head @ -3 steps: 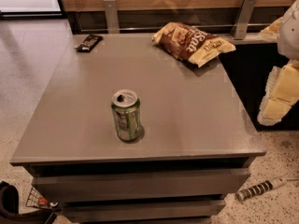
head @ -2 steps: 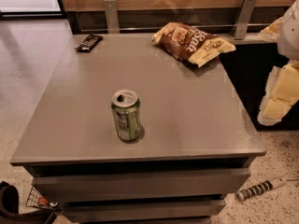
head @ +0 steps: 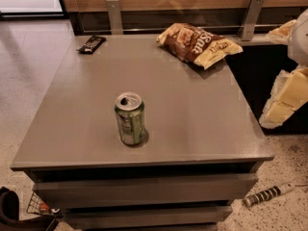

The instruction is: Move green can near rxbar chocolate

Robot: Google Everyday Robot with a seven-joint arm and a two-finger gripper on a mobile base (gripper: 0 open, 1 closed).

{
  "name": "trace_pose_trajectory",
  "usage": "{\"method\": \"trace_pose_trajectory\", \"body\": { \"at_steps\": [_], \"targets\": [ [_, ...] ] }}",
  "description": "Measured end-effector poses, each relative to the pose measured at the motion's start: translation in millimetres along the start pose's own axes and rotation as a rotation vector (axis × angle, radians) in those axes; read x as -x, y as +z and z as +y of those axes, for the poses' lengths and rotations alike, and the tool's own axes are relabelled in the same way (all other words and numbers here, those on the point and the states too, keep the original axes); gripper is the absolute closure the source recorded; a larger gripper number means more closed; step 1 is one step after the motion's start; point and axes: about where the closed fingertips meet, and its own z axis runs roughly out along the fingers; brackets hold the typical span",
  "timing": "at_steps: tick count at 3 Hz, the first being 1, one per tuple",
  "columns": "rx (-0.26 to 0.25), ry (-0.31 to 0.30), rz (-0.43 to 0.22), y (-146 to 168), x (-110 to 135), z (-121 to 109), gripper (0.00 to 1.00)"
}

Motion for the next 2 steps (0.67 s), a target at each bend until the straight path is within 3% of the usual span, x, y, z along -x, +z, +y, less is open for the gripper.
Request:
{"method": "trace_pose_trajectory", "body": {
  "at_steps": [1,2],
  "targets": [
    [-0.080,0.054,-0.257,15.1,23.9,-18.8,0.00],
    [-0.128,0.090,-0.453,25.2,41.8,-33.8,0.00]
  ]
}}
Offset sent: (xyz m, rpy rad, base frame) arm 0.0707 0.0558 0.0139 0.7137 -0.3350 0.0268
